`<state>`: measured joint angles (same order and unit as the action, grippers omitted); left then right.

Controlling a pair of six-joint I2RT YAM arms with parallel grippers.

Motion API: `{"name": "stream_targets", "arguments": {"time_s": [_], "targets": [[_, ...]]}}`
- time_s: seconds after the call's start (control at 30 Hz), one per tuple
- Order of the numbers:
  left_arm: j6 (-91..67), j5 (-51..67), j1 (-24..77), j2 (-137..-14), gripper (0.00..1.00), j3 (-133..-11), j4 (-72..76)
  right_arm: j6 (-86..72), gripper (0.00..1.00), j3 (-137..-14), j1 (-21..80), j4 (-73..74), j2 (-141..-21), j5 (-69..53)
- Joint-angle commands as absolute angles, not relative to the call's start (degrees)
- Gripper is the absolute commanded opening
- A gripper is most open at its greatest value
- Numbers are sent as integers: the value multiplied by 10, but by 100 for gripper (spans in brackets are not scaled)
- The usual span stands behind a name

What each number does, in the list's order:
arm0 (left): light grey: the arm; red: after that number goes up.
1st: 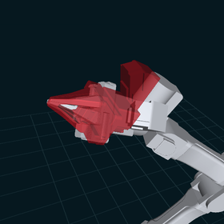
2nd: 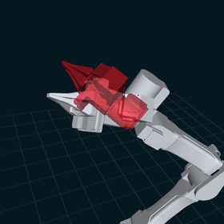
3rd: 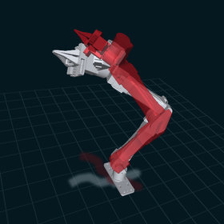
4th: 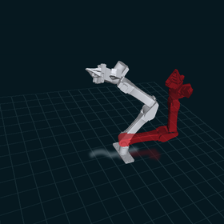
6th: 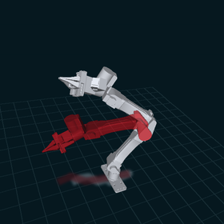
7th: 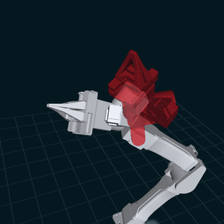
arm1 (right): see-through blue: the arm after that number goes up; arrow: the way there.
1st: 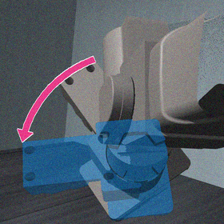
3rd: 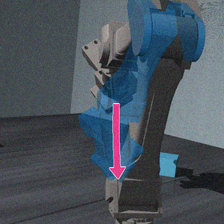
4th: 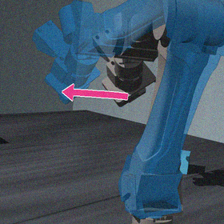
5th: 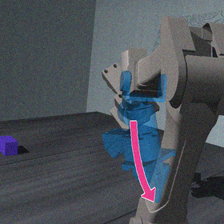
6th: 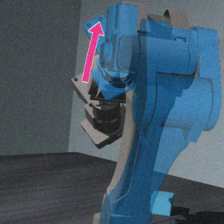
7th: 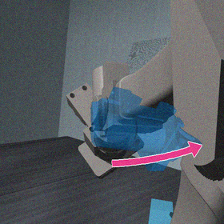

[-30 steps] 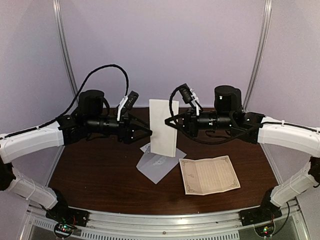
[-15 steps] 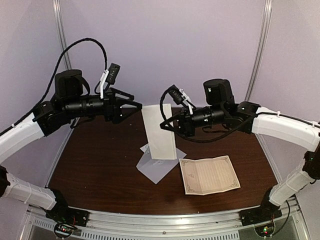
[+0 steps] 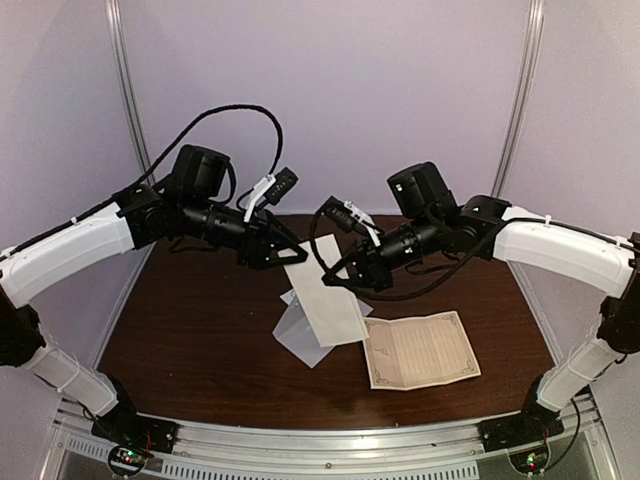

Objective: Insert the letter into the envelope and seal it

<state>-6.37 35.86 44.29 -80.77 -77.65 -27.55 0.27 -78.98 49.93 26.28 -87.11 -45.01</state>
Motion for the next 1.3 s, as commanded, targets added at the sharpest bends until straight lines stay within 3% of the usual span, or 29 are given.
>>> {"name": "stream_targets", "arguments": {"time_s": [0.0, 0.07, 0.2, 0.27, 0.37, 0.4, 0.47, 0.53, 0.57, 0.67, 0.93, 1.27], "targets": [[-27, 396, 447, -827, 45, -817, -297, 27, 0, -815, 504, 303, -881, -456], [-21, 405, 449, -834, 35, -822, -303, 30, 0, -817, 504, 310, -887, -456], [-20, 424, 449, -843, 3, -822, -306, 30, 0, -821, 504, 303, -889, -436], [-28, 433, 449, -842, 0, -823, -311, 15, 0, -811, 503, 276, -878, -425], [-48, 426, 449, -816, 0, -812, -296, -21, 11, -783, 494, 212, -841, -417], [-59, 407, 449, -803, 0, -801, -276, -36, 20, -771, 487, 187, -827, -414], [-98, 377, 449, -771, 0, -763, -220, -69, 53, -740, 468, 131, -799, -411], [-136, 335, 449, -742, 0, -729, -167, -107, 76, -703, 446, 65, -772, -409], [-155, 311, 448, -735, 0, -718, -147, -124, 85, -682, 436, 30, -759, -408], [-219, 233, 448, -713, 0, -684, -69, -182, 97, -619, 414, -74, -729, -385], [-370, 82, 448, -657, 0, -551, 212, -381, 100, -505, 405, -355, -736, -300], [-422, 86, 448, -616, 0, -471, 352, -466, 100, -525, 405, -394, -817, -368]]}}
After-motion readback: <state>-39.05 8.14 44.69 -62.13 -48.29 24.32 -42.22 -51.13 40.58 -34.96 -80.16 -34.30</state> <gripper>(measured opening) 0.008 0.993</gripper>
